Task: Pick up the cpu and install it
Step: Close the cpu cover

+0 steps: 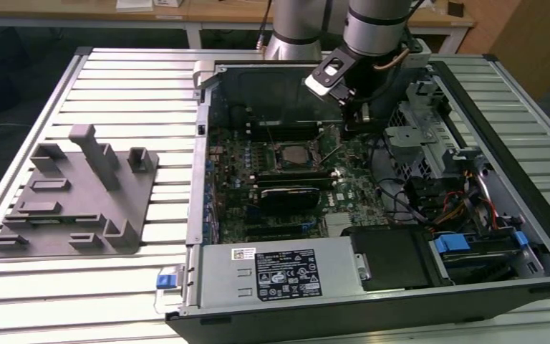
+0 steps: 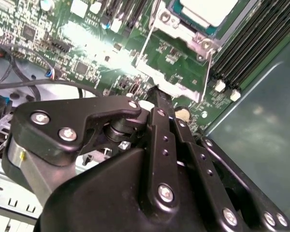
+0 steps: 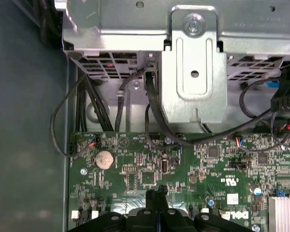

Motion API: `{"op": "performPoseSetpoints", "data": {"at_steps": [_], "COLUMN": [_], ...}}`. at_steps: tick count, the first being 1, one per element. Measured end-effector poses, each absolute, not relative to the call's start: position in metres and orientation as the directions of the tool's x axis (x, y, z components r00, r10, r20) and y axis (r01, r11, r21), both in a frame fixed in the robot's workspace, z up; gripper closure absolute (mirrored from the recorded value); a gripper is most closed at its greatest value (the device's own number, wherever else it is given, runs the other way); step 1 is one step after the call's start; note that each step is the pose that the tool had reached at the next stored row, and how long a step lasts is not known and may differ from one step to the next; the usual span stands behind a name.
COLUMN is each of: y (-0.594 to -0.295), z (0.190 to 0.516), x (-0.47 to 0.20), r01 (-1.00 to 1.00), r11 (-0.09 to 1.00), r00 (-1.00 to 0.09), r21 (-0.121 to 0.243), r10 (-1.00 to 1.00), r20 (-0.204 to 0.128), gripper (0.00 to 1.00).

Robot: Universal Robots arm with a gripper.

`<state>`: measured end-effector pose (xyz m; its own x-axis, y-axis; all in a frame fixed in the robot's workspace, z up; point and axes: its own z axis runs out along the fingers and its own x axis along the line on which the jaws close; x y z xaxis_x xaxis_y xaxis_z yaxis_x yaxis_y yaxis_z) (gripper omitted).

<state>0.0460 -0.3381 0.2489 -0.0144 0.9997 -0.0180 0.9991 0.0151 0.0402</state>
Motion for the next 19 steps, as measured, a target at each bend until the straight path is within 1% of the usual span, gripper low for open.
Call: {"op": "performPoseSetpoints", "data": {"at_steps": [19], "y": [-0.338], "z": [0.249], "x": [0.0], "r01": [0.999], "r11": [0.004], "r00": [-0.004], "r21": [0.041], "r10": [1.0], "r20": [-0.009], "gripper": [0.89]}}
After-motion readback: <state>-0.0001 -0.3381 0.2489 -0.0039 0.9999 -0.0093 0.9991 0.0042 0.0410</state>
